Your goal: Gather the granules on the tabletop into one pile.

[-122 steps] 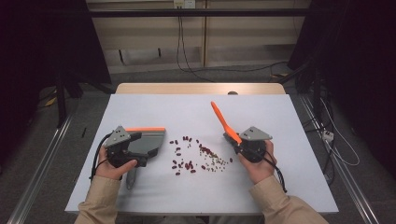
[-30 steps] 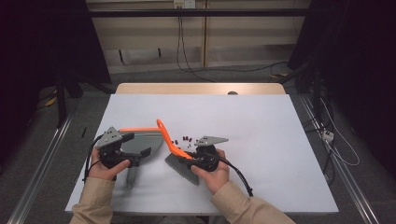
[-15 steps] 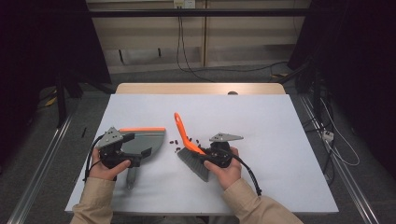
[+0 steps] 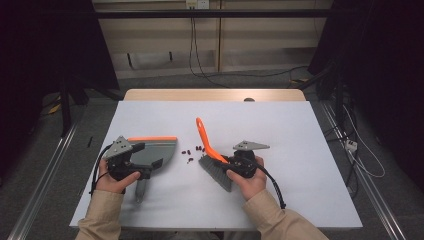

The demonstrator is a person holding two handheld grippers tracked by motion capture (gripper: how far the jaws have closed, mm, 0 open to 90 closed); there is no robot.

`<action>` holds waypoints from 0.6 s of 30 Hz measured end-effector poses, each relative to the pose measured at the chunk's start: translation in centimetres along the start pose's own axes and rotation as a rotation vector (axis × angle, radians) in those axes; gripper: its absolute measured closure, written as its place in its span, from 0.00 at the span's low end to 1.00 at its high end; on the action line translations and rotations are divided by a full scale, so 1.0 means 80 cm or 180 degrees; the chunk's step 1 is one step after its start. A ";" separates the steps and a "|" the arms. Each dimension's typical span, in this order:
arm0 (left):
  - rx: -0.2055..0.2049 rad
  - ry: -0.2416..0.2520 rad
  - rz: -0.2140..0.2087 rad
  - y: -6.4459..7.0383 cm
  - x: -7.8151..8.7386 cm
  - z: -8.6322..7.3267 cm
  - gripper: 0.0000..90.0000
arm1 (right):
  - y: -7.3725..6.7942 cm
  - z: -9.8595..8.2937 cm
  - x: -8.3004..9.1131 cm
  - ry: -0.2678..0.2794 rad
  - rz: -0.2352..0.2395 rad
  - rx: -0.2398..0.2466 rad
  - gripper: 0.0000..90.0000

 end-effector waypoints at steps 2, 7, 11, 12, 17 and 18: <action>0.0001 0.0000 -0.0006 0.000 0.000 0.000 0.08 | 0.001 0.001 0.000 0.0029 0.0044 -0.0024 0.79; 0.0006 0.0001 -0.0007 -0.001 0.000 0.000 0.08 | -0.002 0.012 0.002 0.0193 0.0121 -0.0106 0.79; 0.0010 0.0001 -0.0006 -0.001 -0.001 0.000 0.08 | -0.011 0.027 -0.006 0.0317 0.0154 -0.0091 0.79; 0.0015 0.0008 -0.0003 -0.001 -0.001 0.001 0.08 | -0.014 0.030 -0.011 0.0336 0.0157 -0.0084 0.79; 0.0024 0.0018 -0.0010 -0.002 0.000 0.001 0.08 | -0.029 0.039 -0.043 0.0376 0.0168 -0.0131 0.79; 0.0030 0.0021 -0.0009 -0.003 0.000 0.001 0.08 | -0.032 0.040 -0.050 0.0359 0.0142 -0.0132 0.79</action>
Point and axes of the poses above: each handheld gripper's, and its own axes: x roughly backward along the jaws, z roughly out of its top, y roughly to its right, the point moved 1 cm from there along -x, roughly forward along the jaws, and after that the axes turned 8 degrees about x, right-handed, at the moved point
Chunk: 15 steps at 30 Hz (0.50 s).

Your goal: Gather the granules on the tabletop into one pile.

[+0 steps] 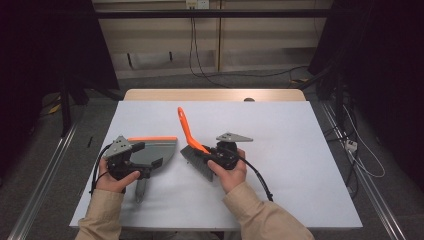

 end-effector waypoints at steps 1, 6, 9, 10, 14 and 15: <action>0.0007 0.0002 -0.0007 0.000 0.000 0.000 0.08 | -0.002 -0.001 -0.007 -0.0009 -0.0015 -0.0016 0.79; 0.0024 0.0011 -0.0022 -0.002 0.001 0.000 0.08 | -0.008 -0.004 -0.036 -0.0078 -0.0014 -0.0064 0.79; 0.0033 0.0018 -0.0026 -0.003 0.000 0.000 0.08 | -0.009 -0.005 -0.048 -0.0097 -0.0082 -0.0095 0.79; 0.0033 0.0017 -0.0022 -0.003 0.001 0.000 0.08 | -0.008 -0.005 -0.051 -0.0112 -0.0138 -0.0070 0.79; 0.0043 0.0034 -0.0016 -0.004 0.002 0.000 0.08 | 0.005 -0.006 -0.052 -0.0159 -0.0256 -0.0177 0.79; 0.0045 0.0033 -0.0015 -0.004 0.002 0.000 0.08 | 0.006 -0.006 -0.050 -0.0174 -0.0293 -0.0163 0.79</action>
Point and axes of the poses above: each handheld gripper's, and its own axes: x roughly backward along the jaws, z roughly out of its top, y roughly to its right, the point moved 1 cm from there along -x, roughly forward along the jaws, and after that the axes turned 8 degrees about x, right-handed, at the moved point
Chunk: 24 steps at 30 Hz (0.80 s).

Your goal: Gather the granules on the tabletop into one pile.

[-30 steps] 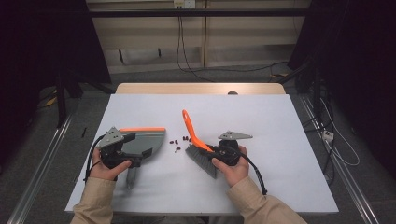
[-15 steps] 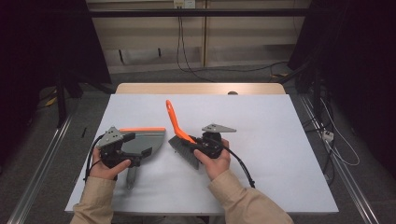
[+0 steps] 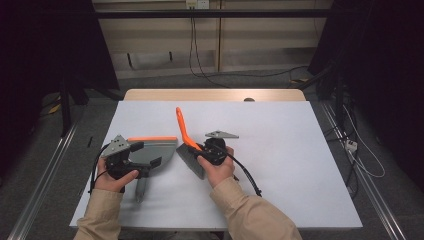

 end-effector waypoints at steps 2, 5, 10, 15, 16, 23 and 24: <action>-0.0011 -0.0008 0.0005 0.001 0.000 0.000 0.08 | 0.004 0.000 0.005 0.0002 -0.0046 0.0029 0.79; -0.0022 -0.0008 -0.0003 0.002 -0.001 0.000 0.08 | 0.013 0.000 0.014 0.0016 -0.0146 0.0045 0.79; -0.0038 -0.0026 -0.0016 0.005 -0.003 0.000 0.08 | 0.027 -0.005 0.028 0.0022 -0.0185 -0.0061 0.79; -0.0034 -0.0018 -0.0010 0.005 -0.003 0.000 0.08 | 0.040 -0.007 0.042 0.0037 -0.0267 -0.0074 0.79; -0.0031 -0.0018 -0.0013 0.005 -0.003 0.000 0.08 | 0.042 -0.008 0.044 0.0042 -0.0278 -0.0098 0.79; -0.0029 -0.0041 -0.0014 0.005 -0.005 -0.001 0.08 | 0.052 -0.012 0.056 0.0068 -0.0333 -0.0148 0.79; -0.0033 -0.0045 -0.0012 0.005 -0.005 -0.001 0.08 | 0.053 -0.012 0.058 0.0066 -0.0336 -0.0147 0.79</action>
Point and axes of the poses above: each handheld gripper's, and its own axes: x roughly backward along the jaws, z roughly out of its top, y roughly to its right, the point moved 1 cm from there along -x, roughly forward along the jaws, and after that the axes turned 8 degrees about x, right-handed, at the moved point
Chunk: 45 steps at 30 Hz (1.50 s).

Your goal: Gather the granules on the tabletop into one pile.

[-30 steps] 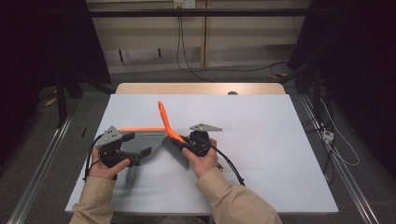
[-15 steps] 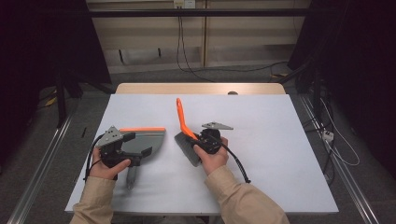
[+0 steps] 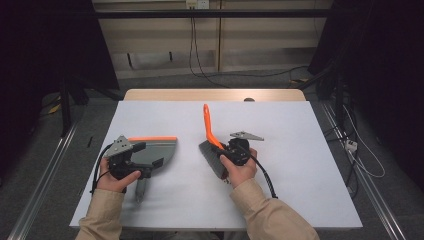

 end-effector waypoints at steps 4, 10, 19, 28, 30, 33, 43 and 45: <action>-0.0004 -0.0005 0.0006 0.000 0.000 0.000 0.08 | 0.006 -0.002 0.004 0.0020 0.0018 -0.0055 0.79; -0.0007 -0.0019 0.0002 0.001 -0.002 0.000 0.08 | 0.004 0.003 0.002 0.0060 0.0184 -0.0166 0.79; -0.0014 -0.0026 0.0022 -0.002 -0.002 0.000 0.08 | 0.008 0.028 0.008 0.0225 0.0511 -0.0157 0.79; 0.0015 -0.0060 0.0045 -0.004 -0.004 -0.001 0.08 | 0.049 0.052 0.003 0.0167 0.0464 0.0700 0.79; 0.0022 -0.0057 0.0050 -0.004 -0.004 -0.001 0.08 | 0.060 0.055 -0.002 0.0151 0.0464 0.0801 0.79; 0.0035 -0.0055 0.0047 -0.005 -0.005 -0.002 0.08 | 0.070 0.060 -0.015 0.0173 0.0526 0.0985 0.79; 0.0057 -0.0057 0.0081 -0.008 -0.003 -0.003 0.08 | 0.062 0.068 -0.065 0.0182 0.0860 0.1865 0.79; 0.0065 -0.0046 0.0088 -0.009 -0.002 -0.003 0.08 | 0.061 0.064 -0.071 0.0111 0.0967 0.2056 0.79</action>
Point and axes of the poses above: each handheld gripper's, and its own axes: x roughly backward along the jaws, z roughly out of its top, y roughly to its right, the point moved 1 cm from there along -x, roughly forward along the jaws, and after that the axes turned 8 degrees about x, right-handed, at the moved point
